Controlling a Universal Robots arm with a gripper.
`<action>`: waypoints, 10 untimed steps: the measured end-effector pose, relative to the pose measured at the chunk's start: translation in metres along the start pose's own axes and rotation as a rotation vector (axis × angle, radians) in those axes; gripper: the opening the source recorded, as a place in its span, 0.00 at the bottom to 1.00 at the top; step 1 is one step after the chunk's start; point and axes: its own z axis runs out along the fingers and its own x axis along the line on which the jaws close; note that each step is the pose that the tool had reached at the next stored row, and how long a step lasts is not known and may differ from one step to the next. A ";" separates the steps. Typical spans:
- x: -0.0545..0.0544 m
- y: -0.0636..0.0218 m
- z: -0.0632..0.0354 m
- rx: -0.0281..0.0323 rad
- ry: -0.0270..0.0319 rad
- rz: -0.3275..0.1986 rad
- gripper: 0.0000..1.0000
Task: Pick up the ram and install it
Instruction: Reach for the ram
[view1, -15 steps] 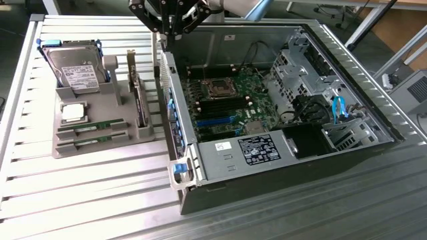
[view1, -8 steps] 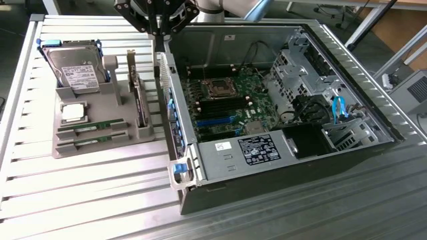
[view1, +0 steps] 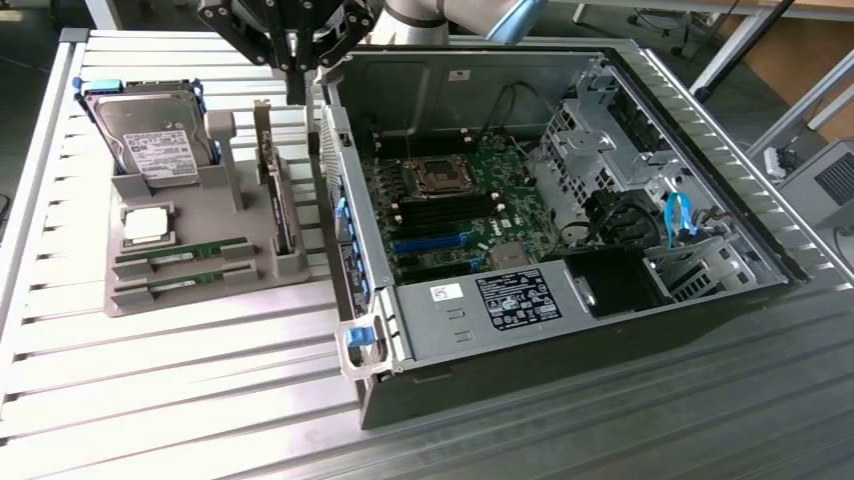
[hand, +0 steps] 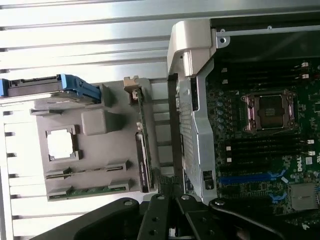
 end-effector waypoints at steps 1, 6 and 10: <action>0.003 -0.0002 0.0000 -0.0001 -0.0001 0.000 0.09; 0.013 -0.0010 -0.0004 -0.0001 -0.0004 0.000 0.09; 0.023 -0.0017 -0.0006 -0.0001 -0.0008 0.000 0.09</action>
